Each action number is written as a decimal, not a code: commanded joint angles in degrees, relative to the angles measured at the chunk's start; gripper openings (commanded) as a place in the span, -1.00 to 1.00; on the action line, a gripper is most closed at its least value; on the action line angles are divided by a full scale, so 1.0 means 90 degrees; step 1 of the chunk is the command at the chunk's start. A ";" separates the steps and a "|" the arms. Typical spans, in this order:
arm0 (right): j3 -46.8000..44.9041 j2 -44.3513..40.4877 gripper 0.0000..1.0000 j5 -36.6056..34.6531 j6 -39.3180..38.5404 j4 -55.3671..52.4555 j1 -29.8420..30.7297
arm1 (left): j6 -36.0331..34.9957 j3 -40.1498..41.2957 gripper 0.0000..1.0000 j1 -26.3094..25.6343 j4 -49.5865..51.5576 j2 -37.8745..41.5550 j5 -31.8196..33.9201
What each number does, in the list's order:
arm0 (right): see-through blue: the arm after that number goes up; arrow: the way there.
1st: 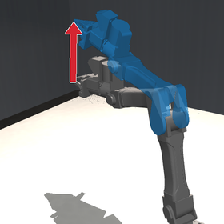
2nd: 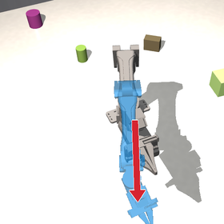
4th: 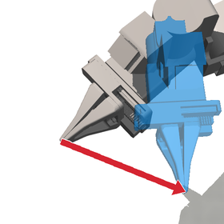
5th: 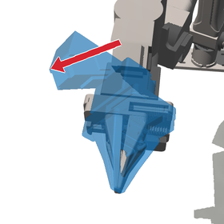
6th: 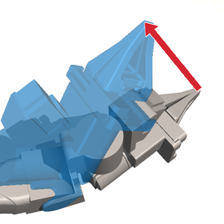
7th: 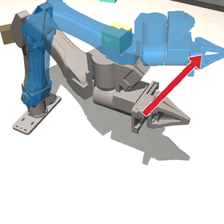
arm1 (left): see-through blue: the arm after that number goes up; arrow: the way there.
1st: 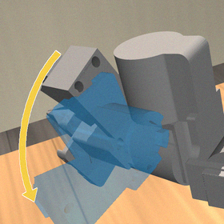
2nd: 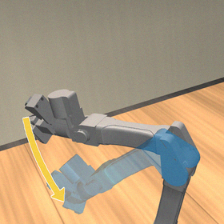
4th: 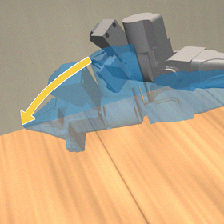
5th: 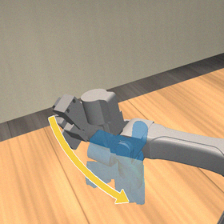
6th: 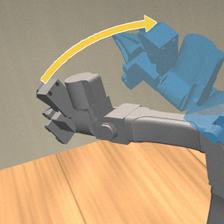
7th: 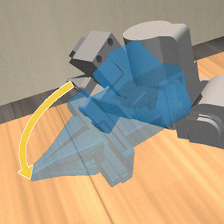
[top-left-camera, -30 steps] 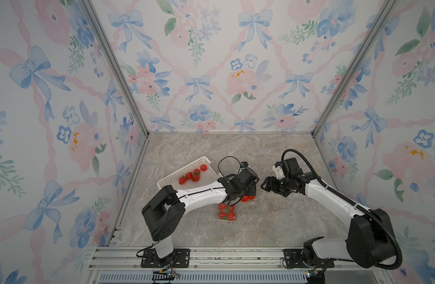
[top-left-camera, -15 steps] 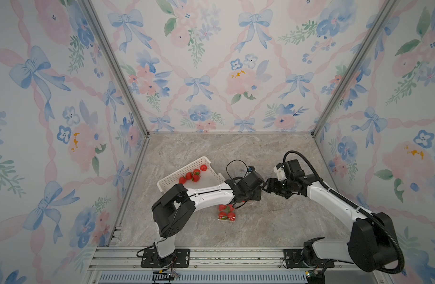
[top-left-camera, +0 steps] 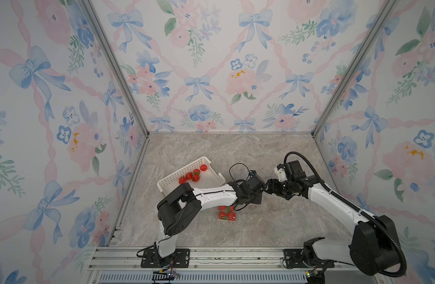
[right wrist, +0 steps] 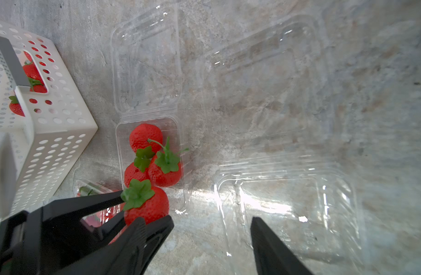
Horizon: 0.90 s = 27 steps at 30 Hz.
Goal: Pack strawberries into containers
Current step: Place the strawberry in the packing box.
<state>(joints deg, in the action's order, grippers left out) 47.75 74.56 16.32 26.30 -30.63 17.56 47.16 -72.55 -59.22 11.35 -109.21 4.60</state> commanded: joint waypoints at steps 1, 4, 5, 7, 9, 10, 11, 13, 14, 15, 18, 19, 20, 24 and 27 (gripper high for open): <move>-0.0075 -0.0067 0.43 0.0037 -0.0066 -0.0077 -0.0067 | -0.0093 -0.0044 -0.34 0.0003 0.0099 -0.0155 -0.0032; -0.0071 -0.0062 0.43 0.0043 -0.0072 -0.0076 -0.0071 | -0.0101 -0.0054 -0.28 0.0009 0.0096 -0.0200 -0.0002; -0.0072 -0.0058 0.43 0.0043 -0.0071 -0.0073 -0.0073 | -0.0102 -0.0054 -0.26 0.0026 0.0094 -0.0212 -0.0002; -0.0068 -0.0039 0.43 0.0043 -0.0071 -0.0068 -0.0076 | -0.0104 -0.0063 -0.22 0.0037 0.0096 -0.0225 0.0015; -0.0064 -0.0024 0.44 0.0052 -0.0081 -0.0069 -0.0076 | -0.0118 -0.0073 -0.21 0.0039 0.0095 -0.0239 0.0015; -0.0052 -0.0016 0.43 0.0059 -0.0075 -0.0065 -0.0076 | -0.0122 -0.0073 -0.20 0.0051 0.0096 -0.0256 0.0001; -0.0051 -0.0014 0.43 0.0062 -0.0072 -0.0063 -0.0075 | -0.0122 -0.0073 -0.17 0.0057 0.0095 -0.0267 -0.0002; -0.0049 0.0007 0.44 0.0067 -0.0071 -0.0057 -0.0070 | -0.0122 -0.0065 -0.16 0.0057 0.0096 -0.0264 -0.0008; -0.0051 0.0025 0.44 0.0062 -0.0071 -0.0060 -0.0067 | -0.0115 -0.0063 -0.13 0.0060 0.0091 -0.0263 0.0002; -0.0051 0.0031 0.44 0.0062 -0.0071 -0.0055 -0.0067 | -0.0115 -0.0063 -0.11 0.0062 0.0096 -0.0258 0.0009; -0.0051 0.0060 0.44 0.0062 -0.0082 -0.0072 -0.0050 | -0.0130 -0.0047 -0.03 0.0058 0.0095 -0.0214 0.0108; -0.0050 0.0060 0.44 0.0079 -0.0082 -0.0062 -0.0047 | -0.0141 -0.0053 -0.02 0.0061 0.0095 -0.0202 0.0118; -0.0042 0.0055 0.44 0.0090 -0.0081 -0.0058 -0.0047 | -0.0137 -0.0054 -0.01 0.0059 0.0088 -0.0200 0.0145; -0.0031 0.0051 0.44 0.0141 -0.0105 -0.0051 -0.0028 | -0.0142 -0.0054 0.00 0.0059 0.0096 -0.0200 0.0244; -0.0036 0.0065 0.44 0.0154 -0.0120 -0.0049 -0.0010 | -0.0132 -0.0053 0.00 0.0070 0.0088 -0.0146 0.0324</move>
<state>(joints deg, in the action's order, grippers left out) 47.75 74.65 16.78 26.26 -30.61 17.56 46.72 -72.55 -59.16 11.42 -110.32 5.93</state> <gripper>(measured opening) 0.722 0.501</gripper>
